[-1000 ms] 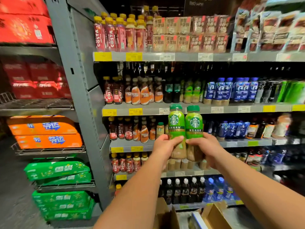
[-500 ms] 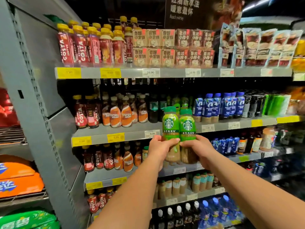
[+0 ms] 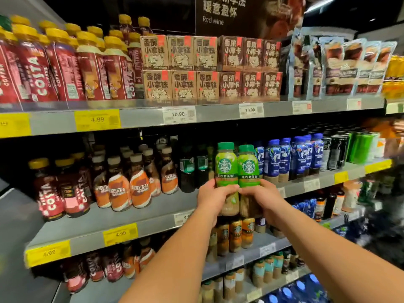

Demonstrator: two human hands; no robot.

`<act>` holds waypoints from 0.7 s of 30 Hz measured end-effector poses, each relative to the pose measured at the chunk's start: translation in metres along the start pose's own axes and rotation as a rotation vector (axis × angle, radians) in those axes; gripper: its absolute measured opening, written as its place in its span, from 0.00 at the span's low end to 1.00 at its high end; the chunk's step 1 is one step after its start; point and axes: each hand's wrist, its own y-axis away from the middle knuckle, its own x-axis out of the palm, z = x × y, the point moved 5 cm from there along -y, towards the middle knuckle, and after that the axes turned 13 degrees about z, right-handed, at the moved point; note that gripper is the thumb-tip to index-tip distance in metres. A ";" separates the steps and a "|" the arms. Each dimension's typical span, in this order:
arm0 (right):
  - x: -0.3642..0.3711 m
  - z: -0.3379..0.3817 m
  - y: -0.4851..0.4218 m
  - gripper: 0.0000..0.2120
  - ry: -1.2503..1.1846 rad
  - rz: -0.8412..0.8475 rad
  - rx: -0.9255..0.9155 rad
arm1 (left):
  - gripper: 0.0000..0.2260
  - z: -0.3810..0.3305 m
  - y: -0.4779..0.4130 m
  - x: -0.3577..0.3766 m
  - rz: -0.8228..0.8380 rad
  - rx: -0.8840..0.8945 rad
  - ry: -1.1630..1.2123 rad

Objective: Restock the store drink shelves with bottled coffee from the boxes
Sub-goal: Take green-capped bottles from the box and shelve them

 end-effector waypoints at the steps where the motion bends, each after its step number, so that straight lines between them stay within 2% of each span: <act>1: -0.002 0.003 -0.008 0.16 0.013 0.001 -0.016 | 0.14 0.000 -0.008 0.000 -0.015 0.008 0.004; 6: -0.017 0.009 -0.055 0.15 0.075 0.049 -0.080 | 0.12 -0.003 -0.050 0.007 -0.111 0.056 -0.005; 13: -0.042 0.019 -0.125 0.14 0.151 0.162 -0.112 | 0.16 0.004 -0.108 0.019 -0.254 0.076 -0.103; 21: -0.048 -0.032 -0.168 0.18 0.236 0.234 -0.020 | 0.17 0.036 -0.131 0.009 -0.352 0.048 -0.326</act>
